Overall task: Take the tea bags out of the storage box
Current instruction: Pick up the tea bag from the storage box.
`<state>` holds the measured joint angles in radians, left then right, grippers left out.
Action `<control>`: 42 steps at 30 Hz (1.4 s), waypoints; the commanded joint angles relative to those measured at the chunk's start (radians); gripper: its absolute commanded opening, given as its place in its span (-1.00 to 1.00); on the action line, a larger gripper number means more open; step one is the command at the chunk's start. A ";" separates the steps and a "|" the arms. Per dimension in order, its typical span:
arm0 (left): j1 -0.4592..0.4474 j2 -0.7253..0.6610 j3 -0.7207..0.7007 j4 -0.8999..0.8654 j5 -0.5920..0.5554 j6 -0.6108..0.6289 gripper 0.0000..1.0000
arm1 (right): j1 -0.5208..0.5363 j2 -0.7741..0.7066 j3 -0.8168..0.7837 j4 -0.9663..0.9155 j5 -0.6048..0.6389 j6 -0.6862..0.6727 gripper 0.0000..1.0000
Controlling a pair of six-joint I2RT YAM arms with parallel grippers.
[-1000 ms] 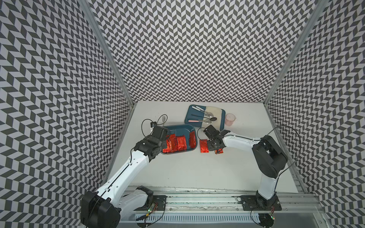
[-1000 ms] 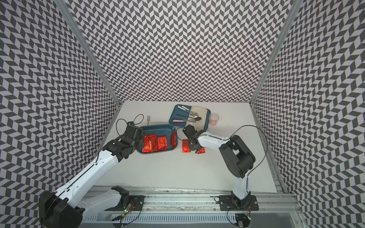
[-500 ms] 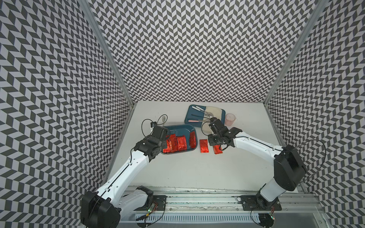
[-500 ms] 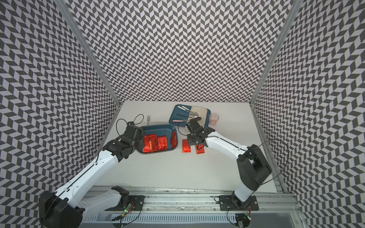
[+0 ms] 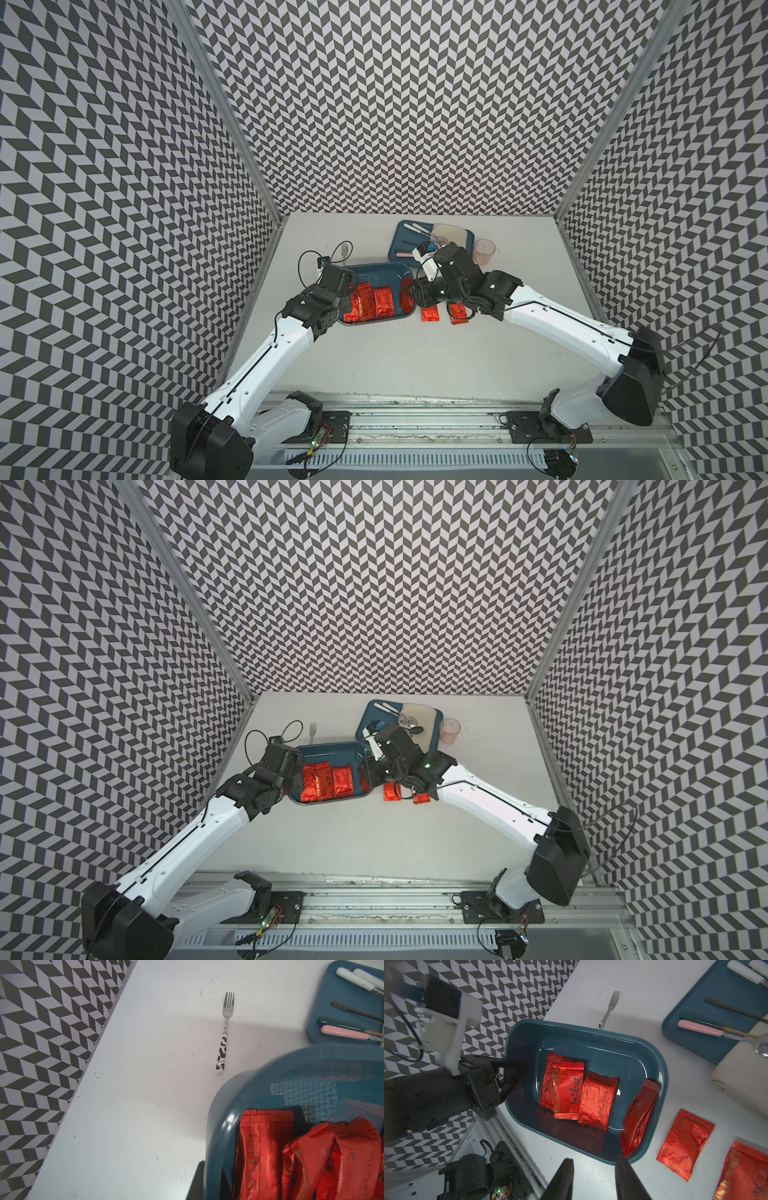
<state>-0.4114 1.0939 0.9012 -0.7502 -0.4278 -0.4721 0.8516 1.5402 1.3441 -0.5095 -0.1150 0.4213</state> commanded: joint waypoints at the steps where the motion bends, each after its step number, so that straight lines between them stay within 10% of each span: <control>1: 0.005 -0.002 0.004 0.028 0.004 -0.009 -1.00 | 0.015 0.087 0.045 -0.028 0.070 0.035 -0.28; 29: 0.006 0.011 0.005 0.029 0.011 -0.006 -1.00 | 0.030 0.254 0.041 -0.020 0.177 0.071 -0.38; 42: 0.006 0.008 0.005 0.029 0.012 -0.005 -1.00 | 0.029 0.275 0.057 -0.012 0.180 0.066 -0.84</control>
<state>-0.4095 1.1091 0.9001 -0.7567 -0.4255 -0.4644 0.8749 1.8187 1.3823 -0.5449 0.0471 0.4847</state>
